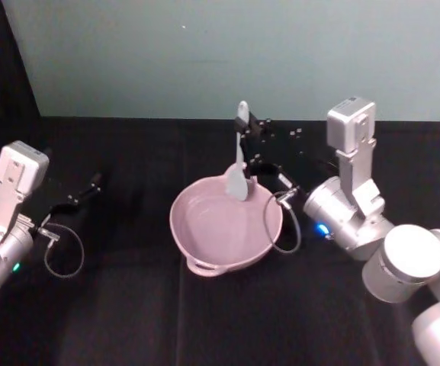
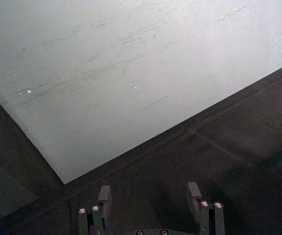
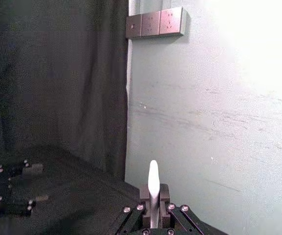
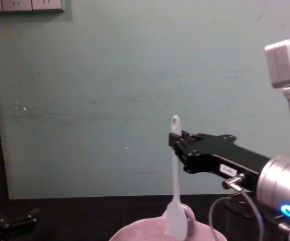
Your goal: Use the one hand to pick up the spoon and stir the clear water in the bowl.
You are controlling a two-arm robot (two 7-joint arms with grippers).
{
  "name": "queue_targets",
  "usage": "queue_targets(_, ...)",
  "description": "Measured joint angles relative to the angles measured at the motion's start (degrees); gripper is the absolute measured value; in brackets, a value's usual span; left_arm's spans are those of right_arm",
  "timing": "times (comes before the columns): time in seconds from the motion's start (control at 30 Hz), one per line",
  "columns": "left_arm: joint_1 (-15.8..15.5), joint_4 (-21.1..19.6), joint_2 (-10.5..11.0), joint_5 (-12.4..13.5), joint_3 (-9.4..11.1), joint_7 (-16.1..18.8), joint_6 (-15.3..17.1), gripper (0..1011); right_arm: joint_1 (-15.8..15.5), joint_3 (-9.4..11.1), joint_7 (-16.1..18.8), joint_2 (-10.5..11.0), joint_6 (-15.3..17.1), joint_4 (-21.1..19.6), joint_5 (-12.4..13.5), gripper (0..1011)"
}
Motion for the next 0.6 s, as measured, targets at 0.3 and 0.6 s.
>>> queue_targets(0.3, 0.0, 0.0, 0.0, 0.0, 0.0, 0.0, 0.0, 1011, -4.0, 2.1, 5.7, 5.4, 7.1, -8.4, 4.2, 110)
queue_targets(0.6, 0.0, 0.0, 0.0, 0.0, 0.0, 0.0, 0.0, 1011, -7.3, -0.1, 9.9, 7.5, 10.9, -13.5, 9.7, 110)
